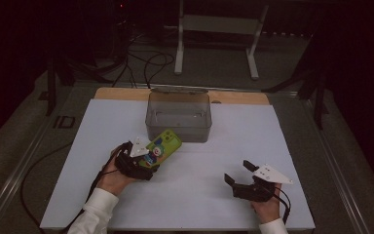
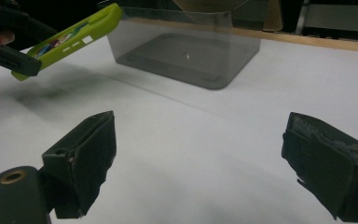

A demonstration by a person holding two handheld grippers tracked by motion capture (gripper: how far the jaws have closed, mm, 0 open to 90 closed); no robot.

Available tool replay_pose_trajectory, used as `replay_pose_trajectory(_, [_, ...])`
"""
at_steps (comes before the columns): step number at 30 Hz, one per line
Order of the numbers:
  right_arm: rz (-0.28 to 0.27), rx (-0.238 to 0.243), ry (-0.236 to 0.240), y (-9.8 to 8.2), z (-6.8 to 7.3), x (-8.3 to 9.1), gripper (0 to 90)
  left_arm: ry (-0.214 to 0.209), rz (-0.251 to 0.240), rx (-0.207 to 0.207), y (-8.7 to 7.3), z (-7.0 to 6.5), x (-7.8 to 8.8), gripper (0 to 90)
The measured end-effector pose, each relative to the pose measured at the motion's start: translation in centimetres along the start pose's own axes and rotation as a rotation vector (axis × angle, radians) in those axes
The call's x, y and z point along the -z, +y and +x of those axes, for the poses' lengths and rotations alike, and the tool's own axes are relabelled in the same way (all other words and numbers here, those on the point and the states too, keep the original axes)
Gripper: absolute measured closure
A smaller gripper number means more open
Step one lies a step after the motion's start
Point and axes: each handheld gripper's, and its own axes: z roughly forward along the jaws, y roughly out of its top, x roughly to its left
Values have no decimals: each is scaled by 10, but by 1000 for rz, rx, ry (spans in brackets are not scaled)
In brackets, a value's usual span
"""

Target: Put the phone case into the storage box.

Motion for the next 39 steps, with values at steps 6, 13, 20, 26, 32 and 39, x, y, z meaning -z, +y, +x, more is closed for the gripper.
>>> replay_pose_trajectory(6, [6,-6,8,0,0,-1,102,12,-24,22,-3,0,3,164])
replay_pose_trajectory(13, [23,-34,35,0,-1,-5,116,59,-65,52,-4,1,12,164])
replay_pose_trajectory(20, [18,-53,60,3,-4,-5,123,99,-91,68,-3,0,15,164])
replay_pose_trajectory(26, [-19,-4,46,9,-3,-5,133,113,-114,86,-3,1,19,163])
replay_pose_trajectory(32, [23,-28,35,14,-3,-7,127,129,-137,95,-2,-1,22,163])
replay_pose_trajectory(39, [59,-33,21,23,0,-14,95,137,-158,105,-1,-4,24,163])
